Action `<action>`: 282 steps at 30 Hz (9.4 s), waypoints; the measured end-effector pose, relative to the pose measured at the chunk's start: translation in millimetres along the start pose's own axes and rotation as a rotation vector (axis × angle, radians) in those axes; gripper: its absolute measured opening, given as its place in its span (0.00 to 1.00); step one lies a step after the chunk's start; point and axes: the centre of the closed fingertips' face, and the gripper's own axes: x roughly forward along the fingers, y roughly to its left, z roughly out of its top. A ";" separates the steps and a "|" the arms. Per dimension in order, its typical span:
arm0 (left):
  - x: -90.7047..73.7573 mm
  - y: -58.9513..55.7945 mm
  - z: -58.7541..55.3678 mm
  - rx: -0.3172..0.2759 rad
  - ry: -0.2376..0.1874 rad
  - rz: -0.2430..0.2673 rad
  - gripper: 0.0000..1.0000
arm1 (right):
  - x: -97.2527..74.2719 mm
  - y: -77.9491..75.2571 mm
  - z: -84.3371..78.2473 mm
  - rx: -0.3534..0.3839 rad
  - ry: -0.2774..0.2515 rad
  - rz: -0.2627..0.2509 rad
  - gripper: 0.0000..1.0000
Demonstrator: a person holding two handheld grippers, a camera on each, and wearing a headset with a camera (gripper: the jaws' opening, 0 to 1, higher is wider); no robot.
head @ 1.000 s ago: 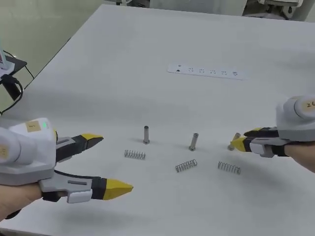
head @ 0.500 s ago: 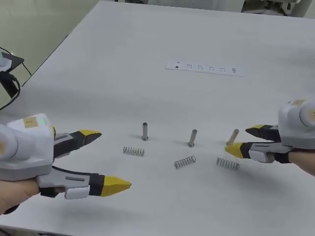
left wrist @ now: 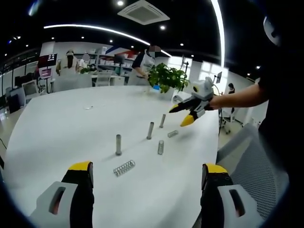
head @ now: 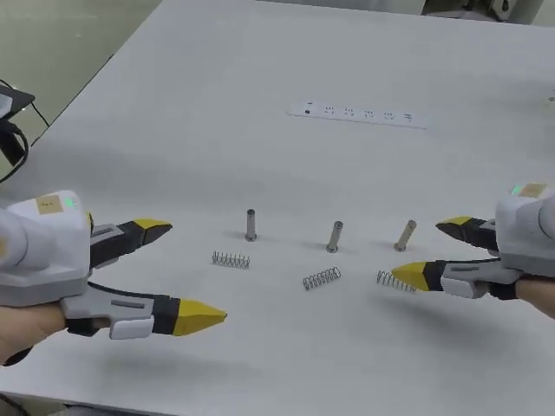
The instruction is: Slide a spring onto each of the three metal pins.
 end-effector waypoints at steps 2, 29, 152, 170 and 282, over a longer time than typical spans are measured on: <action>0.0 0.1 -0.5 0.001 0.003 -0.004 0.92 | -2.8 3.2 -1.9 -0.031 0.009 0.011 0.65; -1.4 0.8 -0.5 0.008 -0.010 -0.004 0.91 | -23.6 37.4 -25.5 -0.201 0.054 0.116 0.58; 74.2 -70.3 18.6 0.140 0.006 -0.283 0.60 | 0.5 99.2 12.6 -0.531 0.368 0.394 0.08; 108.2 -101.2 22.4 0.182 -0.019 -0.358 0.30 | -2.5 115.2 15.8 -0.589 0.376 0.402 0.08; 105.5 -122.9 16.9 0.212 -0.004 -0.402 0.02 | -27.1 153.2 73.8 -0.404 -0.120 0.454 0.09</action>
